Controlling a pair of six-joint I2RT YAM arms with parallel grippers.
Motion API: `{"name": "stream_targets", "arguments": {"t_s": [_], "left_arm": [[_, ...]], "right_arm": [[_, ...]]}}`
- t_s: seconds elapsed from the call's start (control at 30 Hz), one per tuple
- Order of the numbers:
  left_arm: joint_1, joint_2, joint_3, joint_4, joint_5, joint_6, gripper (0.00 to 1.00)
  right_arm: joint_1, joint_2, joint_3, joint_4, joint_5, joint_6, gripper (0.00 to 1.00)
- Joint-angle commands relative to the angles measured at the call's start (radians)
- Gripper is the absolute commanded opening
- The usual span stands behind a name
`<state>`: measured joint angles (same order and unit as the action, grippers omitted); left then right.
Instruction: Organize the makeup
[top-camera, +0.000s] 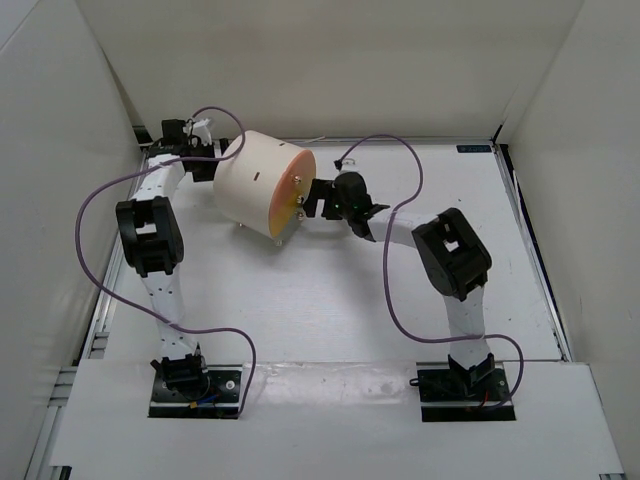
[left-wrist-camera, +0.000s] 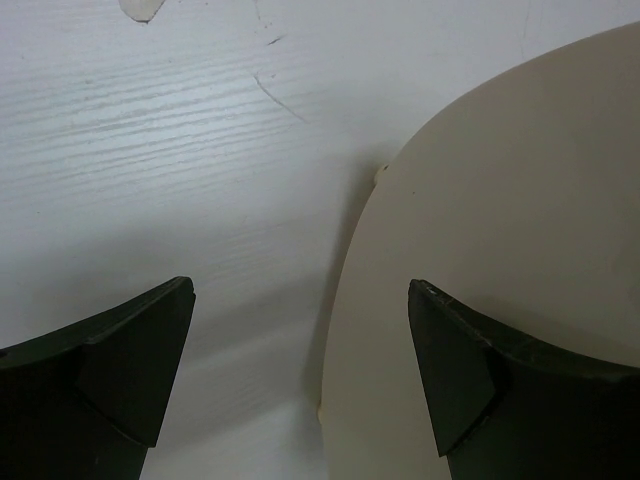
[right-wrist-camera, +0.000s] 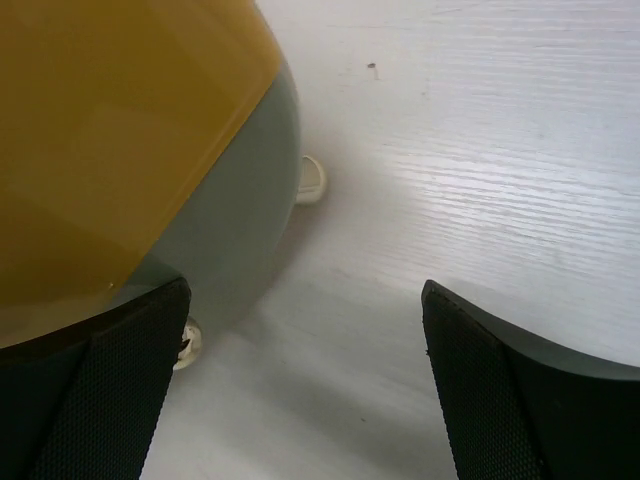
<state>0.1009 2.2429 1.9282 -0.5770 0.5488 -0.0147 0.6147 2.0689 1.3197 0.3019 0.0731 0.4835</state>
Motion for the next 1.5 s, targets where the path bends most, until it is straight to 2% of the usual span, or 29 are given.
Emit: {"name": "stream_targets", "arguments": {"t_s": [0.0,0.13,0.23,0.4,0.6,0.63,0.67,0.73,0.77,0.83,0.87,0.93,1.0,1.07,1.1,1.17,1.2,1.47], "left_arm": [[-0.027,-0.095,0.006,-0.003,0.04,0.039,0.98],[-0.04,-0.089,0.002,0.006,0.069,0.048,0.98],[-0.052,-0.089,0.008,-0.021,0.08,0.085,0.98],[-0.061,-0.129,-0.024,-0.029,0.041,0.119,0.98],[0.0,-0.218,-0.087,-0.04,0.013,0.097,0.98],[0.009,-0.236,-0.103,-0.038,-0.013,0.076,0.98],[0.016,-0.255,-0.145,-0.02,-0.1,0.058,0.98],[0.028,-0.31,-0.166,-0.029,-0.217,-0.023,0.98],[0.04,-0.347,-0.167,-0.061,-0.357,-0.062,0.98],[0.059,-0.399,-0.178,-0.099,-0.475,-0.16,0.98],[0.062,-0.435,-0.219,-0.098,-0.575,-0.183,0.98],[0.059,-0.576,-0.297,-0.067,-0.659,-0.217,0.98],[0.031,-0.738,-0.43,-0.025,-0.735,-0.264,0.98],[0.004,-0.837,-0.513,-0.027,-0.803,-0.35,0.98],[-0.009,-0.935,-0.602,-0.021,-0.828,-0.384,0.98],[-0.009,-1.067,-0.696,0.003,-0.814,-0.418,0.98],[-0.016,-1.101,-0.771,0.012,-0.802,-0.416,0.98],[-0.018,-1.286,-0.868,-0.116,-0.871,-0.41,0.98]], "right_arm": [[0.036,0.045,0.059,0.181,0.043,0.112,0.99],[0.054,0.076,0.046,0.311,0.04,0.155,0.99],[0.072,0.045,0.006,0.319,0.068,0.145,0.99],[0.085,-0.136,-0.17,0.293,0.185,0.102,0.99],[-0.007,-0.366,-0.332,0.151,0.252,0.118,0.99],[-0.019,-0.4,-0.359,0.119,0.307,0.106,0.99],[-0.029,-0.43,-0.362,0.076,0.335,0.087,0.99],[-0.065,-0.498,-0.332,-0.097,0.393,0.032,0.99],[-0.078,-0.541,-0.318,-0.225,0.418,0.026,0.99],[-0.13,-0.578,-0.291,-0.332,0.467,0.001,0.99],[-0.151,-0.602,-0.289,-0.36,0.461,-0.026,0.99],[-0.228,-0.663,-0.306,-0.394,0.412,-0.121,0.99],[-0.289,-0.688,-0.313,-0.437,0.381,-0.121,0.99],[-0.4,-0.719,-0.304,-0.523,0.262,-0.122,0.99],[-0.473,-0.728,-0.307,-0.541,0.161,-0.122,0.99],[-0.529,-0.75,-0.309,-0.572,0.066,-0.146,0.99],[-0.571,-0.75,-0.322,-0.572,-0.035,-0.17,0.99],[-0.59,-0.79,-0.359,-0.52,-0.114,-0.201,0.99]]}}
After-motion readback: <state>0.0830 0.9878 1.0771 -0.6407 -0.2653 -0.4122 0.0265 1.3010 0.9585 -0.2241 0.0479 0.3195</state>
